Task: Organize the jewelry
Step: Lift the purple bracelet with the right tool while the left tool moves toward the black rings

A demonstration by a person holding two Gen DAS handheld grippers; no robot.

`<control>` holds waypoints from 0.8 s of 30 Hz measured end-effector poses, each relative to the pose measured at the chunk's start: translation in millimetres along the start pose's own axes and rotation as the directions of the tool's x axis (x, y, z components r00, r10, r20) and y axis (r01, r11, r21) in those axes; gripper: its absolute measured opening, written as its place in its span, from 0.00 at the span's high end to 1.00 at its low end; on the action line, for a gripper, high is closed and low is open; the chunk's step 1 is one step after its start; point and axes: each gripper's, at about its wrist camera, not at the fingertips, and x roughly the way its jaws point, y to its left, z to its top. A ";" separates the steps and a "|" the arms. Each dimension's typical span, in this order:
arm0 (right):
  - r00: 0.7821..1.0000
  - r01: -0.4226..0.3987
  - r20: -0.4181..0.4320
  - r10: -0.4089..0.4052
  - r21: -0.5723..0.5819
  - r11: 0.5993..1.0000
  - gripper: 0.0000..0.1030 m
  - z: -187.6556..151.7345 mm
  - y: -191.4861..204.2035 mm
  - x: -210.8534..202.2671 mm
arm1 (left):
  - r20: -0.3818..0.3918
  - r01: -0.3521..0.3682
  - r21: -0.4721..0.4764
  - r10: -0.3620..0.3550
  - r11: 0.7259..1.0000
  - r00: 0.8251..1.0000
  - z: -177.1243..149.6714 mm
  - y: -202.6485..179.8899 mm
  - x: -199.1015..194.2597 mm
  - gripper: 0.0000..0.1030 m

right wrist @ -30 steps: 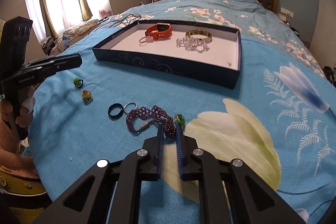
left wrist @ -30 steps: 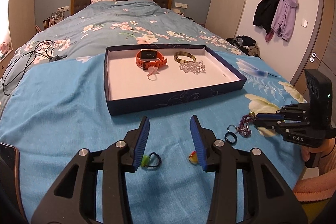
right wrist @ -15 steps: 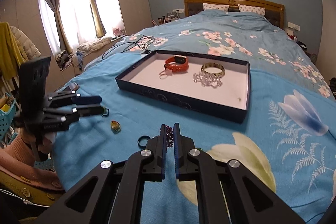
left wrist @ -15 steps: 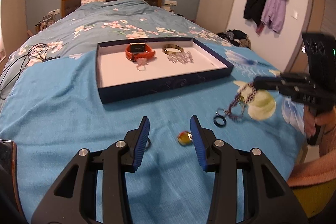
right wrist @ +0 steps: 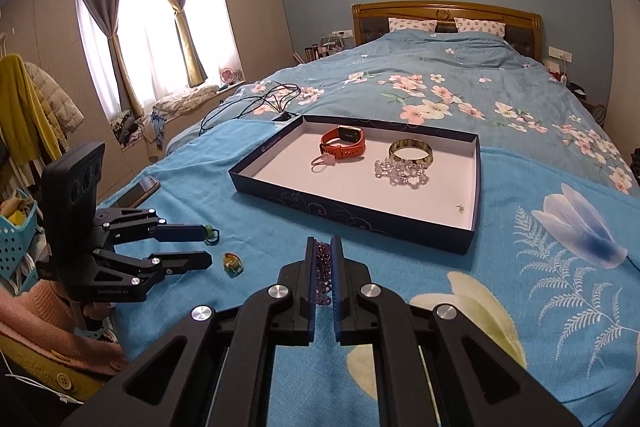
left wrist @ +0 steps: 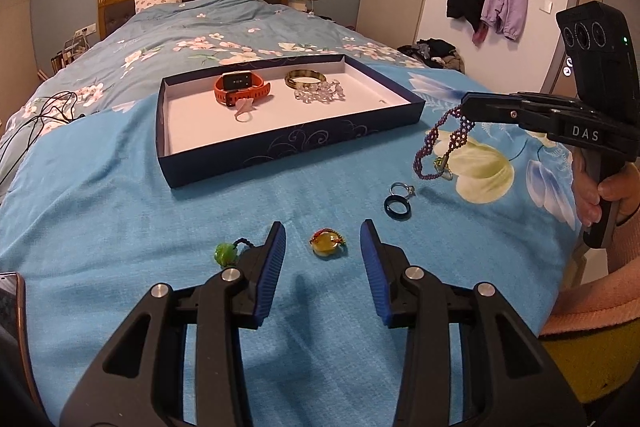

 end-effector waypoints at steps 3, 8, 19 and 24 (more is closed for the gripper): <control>1.000 -0.001 0.003 0.001 0.007 1.000 0.95 0.1 -1.2 0.1 | 0.002 -0.016 0.016 0.016 1.000 1.000 -0.1 -2.3 -1.3 0.64; 1.000 0.003 0.004 -0.003 0.008 1.000 0.95 0.2 -2.6 -0.8 | 0.002 -0.007 0.020 0.007 1.000 1.000 0.6 -3.7 -3.6 0.64; 1.000 0.005 0.012 -0.006 0.022 1.000 0.95 1.1 -6.6 -0.3 | -0.081 0.103 0.171 -0.090 0.980 0.993 18.9 -56.9 38.0 0.64; 1.000 0.005 0.010 -0.005 0.024 1.000 0.95 1.1 -7.0 1.0 | -0.147 0.112 0.168 -0.088 0.979 0.985 22.4 -63.7 59.3 0.66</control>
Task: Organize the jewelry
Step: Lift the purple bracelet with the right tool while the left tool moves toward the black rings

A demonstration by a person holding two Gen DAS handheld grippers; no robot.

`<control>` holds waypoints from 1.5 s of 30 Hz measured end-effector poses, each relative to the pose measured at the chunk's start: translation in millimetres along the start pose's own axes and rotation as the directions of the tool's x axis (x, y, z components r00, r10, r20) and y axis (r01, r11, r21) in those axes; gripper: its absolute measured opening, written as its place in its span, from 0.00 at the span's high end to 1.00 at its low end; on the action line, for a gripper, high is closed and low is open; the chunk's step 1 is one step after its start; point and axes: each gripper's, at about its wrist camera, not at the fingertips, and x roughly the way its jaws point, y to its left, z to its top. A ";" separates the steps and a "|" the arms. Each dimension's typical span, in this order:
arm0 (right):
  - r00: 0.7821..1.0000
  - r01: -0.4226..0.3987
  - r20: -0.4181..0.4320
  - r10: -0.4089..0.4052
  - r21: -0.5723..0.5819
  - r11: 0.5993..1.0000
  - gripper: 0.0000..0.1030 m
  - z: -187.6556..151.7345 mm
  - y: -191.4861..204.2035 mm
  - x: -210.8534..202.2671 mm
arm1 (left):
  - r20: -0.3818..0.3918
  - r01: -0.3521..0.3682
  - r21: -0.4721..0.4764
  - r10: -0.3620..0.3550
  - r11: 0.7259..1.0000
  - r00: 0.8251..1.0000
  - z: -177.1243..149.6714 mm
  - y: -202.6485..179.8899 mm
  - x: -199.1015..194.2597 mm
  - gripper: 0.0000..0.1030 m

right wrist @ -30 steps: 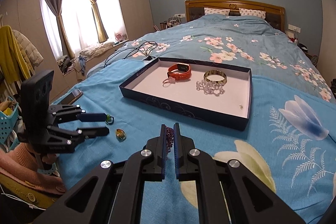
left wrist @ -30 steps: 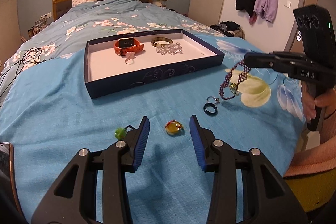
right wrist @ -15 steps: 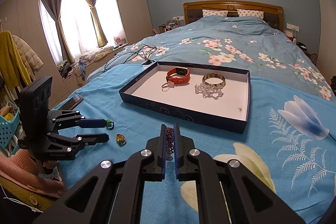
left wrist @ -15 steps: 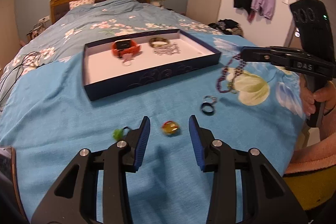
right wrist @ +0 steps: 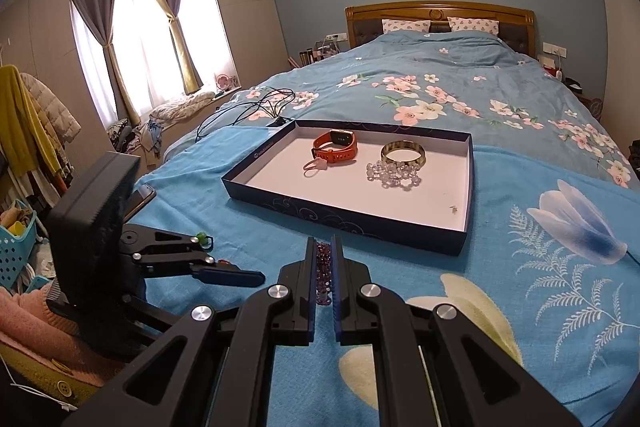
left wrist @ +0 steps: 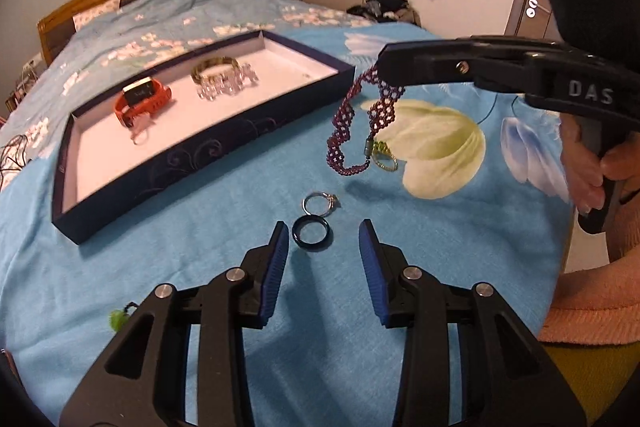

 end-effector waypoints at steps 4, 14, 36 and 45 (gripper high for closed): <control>1.000 -0.010 -0.007 0.010 0.005 1.000 0.95 -1.1 -0.9 4.3 | -0.038 0.007 -0.035 -0.008 0.999 0.999 -0.1 6.8 8.8 0.69; 1.000 -0.012 0.000 0.012 0.007 1.000 0.95 -0.1 -1.0 6.7 | -0.026 -0.010 -0.054 0.009 0.998 1.000 0.1 13.9 6.2 1.00; 1.000 -0.012 0.014 0.011 0.035 0.999 0.95 0.2 -11.3 6.1 | -0.047 0.013 -0.055 -0.016 0.998 0.999 29.2 18.2 30.8 0.72; 1.000 -0.022 0.012 0.022 0.043 0.999 0.99 -0.1 -13.1 10.7 | -0.035 0.018 -0.045 -0.020 0.999 0.999 28.7 16.7 33.2 0.78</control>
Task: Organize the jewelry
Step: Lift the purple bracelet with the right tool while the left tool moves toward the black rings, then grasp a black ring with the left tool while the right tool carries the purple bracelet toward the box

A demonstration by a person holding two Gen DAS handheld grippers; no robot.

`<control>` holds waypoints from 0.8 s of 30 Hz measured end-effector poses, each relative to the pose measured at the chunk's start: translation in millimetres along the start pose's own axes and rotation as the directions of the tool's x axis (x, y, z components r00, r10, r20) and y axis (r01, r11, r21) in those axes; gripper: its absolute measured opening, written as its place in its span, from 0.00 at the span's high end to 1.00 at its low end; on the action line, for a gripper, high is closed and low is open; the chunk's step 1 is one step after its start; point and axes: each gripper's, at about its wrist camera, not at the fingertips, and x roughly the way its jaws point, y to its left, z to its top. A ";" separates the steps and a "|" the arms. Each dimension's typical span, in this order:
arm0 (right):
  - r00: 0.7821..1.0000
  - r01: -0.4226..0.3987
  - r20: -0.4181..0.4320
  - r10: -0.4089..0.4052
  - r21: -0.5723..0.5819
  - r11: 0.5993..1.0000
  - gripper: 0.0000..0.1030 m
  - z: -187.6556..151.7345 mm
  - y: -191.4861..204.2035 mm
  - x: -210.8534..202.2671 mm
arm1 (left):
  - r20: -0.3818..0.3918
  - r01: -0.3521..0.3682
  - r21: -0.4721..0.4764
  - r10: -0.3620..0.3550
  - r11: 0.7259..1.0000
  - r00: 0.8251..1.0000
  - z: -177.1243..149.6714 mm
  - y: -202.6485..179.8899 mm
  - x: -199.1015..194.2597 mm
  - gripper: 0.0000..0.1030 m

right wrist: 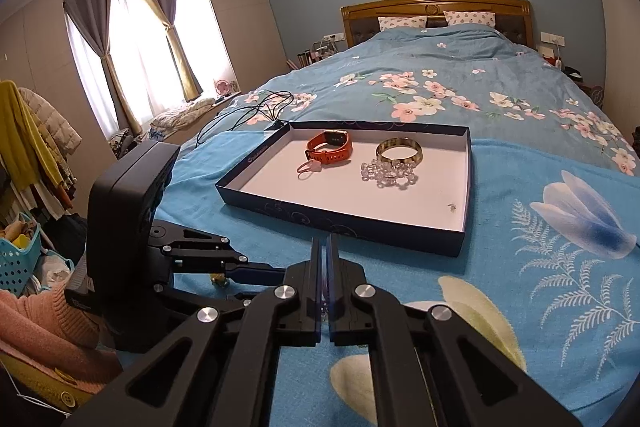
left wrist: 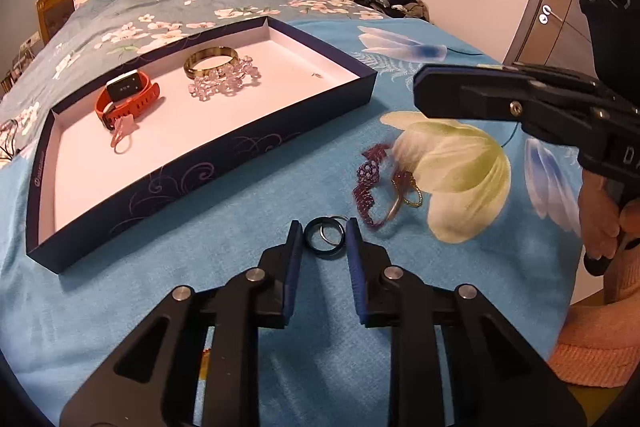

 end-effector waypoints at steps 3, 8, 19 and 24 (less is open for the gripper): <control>1.000 0.003 -0.002 -0.003 -0.003 1.000 0.99 0.2 -1.0 0.2 | 0.004 0.011 -0.011 -0.011 1.000 1.000 -0.7 1.6 -0.7 0.79; 0.997 0.035 -0.066 -0.036 -0.004 0.999 0.91 -3.8 -7.1 12.5 | 0.022 0.007 -0.027 -0.007 1.000 1.000 -2.3 5.9 -7.1 0.79; 0.969 0.083 -0.231 -0.083 -0.011 0.996 0.92 -25.5 -13.5 54.5 | 0.051 -0.015 -0.069 0.018 0.997 0.999 -7.7 18.5 -22.4 0.79; 0.974 0.085 -0.211 -0.087 -0.020 0.996 0.99 -21.8 -13.3 49.6 | 0.070 -0.032 -0.094 0.039 0.995 0.997 -8.8 26.1 -31.4 0.79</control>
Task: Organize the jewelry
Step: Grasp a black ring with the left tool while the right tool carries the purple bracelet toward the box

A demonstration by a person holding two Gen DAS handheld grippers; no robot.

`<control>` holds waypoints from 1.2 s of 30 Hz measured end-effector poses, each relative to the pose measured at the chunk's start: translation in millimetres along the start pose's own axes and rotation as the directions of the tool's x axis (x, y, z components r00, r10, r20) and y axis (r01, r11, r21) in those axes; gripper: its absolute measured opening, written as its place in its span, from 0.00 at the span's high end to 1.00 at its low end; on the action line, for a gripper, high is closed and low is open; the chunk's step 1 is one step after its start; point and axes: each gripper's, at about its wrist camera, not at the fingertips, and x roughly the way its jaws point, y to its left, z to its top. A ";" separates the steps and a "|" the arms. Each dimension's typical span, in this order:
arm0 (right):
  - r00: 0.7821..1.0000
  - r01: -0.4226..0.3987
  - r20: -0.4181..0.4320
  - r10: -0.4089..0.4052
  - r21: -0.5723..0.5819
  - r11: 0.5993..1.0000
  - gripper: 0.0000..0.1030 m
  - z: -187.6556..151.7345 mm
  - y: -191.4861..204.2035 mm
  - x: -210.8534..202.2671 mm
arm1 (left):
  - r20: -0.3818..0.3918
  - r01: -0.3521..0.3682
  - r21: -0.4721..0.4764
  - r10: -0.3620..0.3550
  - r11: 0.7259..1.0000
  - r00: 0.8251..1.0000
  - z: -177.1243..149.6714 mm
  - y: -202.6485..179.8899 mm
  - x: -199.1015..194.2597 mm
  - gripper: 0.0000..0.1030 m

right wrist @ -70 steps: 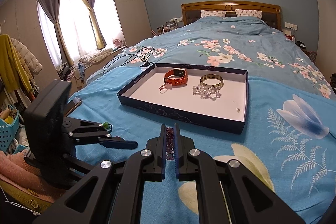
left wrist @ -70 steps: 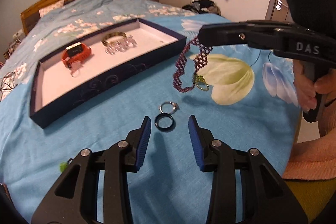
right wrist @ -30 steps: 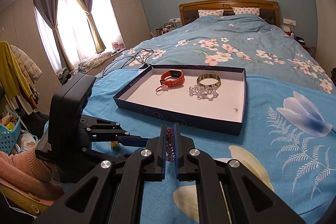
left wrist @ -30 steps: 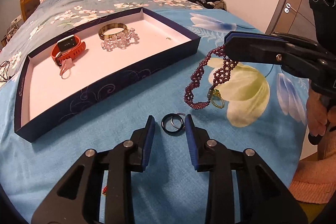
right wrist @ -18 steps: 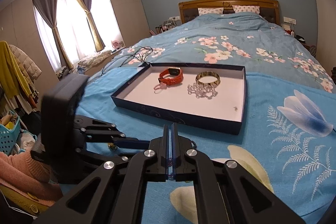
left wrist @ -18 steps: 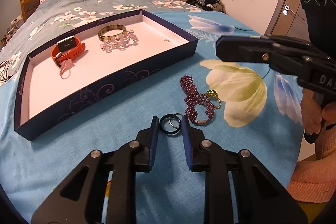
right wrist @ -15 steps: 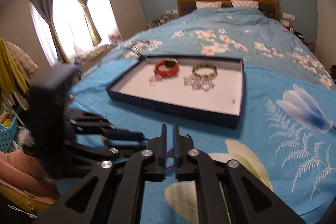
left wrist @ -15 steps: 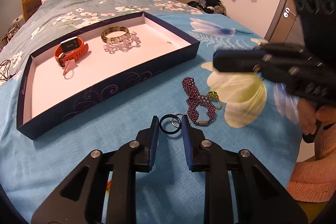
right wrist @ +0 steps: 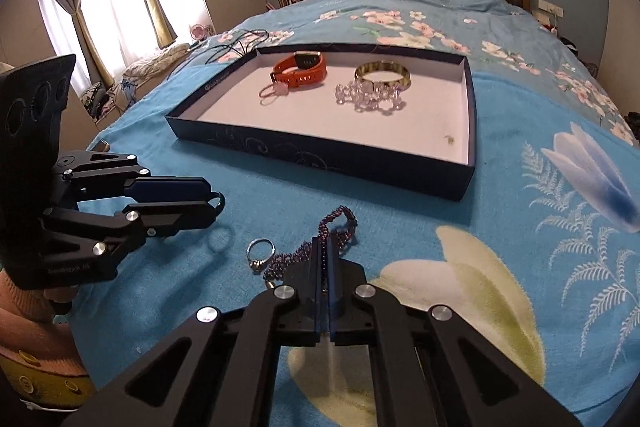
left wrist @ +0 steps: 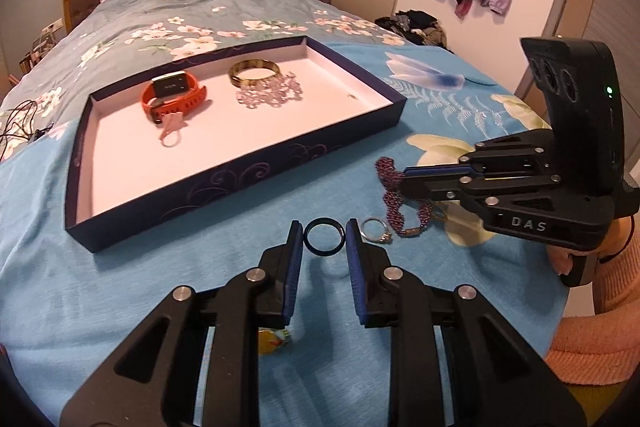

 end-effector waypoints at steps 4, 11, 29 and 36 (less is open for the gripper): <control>0.998 -0.031 0.051 0.031 0.005 0.999 0.99 4.1 1.9 -13.6 | 0.026 -0.016 -0.017 0.017 1.000 1.000 1.1 6.6 -10.6 0.79; 0.991 -0.042 0.129 0.045 -0.022 0.999 0.99 19.7 12.7 -36.7 | 0.075 -0.039 -0.035 0.041 0.999 0.996 7.7 14.7 -29.7 0.79; 0.967 -0.056 0.245 0.067 -0.050 0.997 0.99 55.0 19.8 -60.5 | 0.153 -0.085 -0.082 0.097 0.993 0.983 25.9 37.4 -55.5 0.79; 0.965 -0.058 0.254 0.066 -0.039 0.998 0.99 67.2 13.5 -50.6 | 0.155 -0.110 -0.084 0.122 0.990 0.980 34.1 44.6 -51.5 0.79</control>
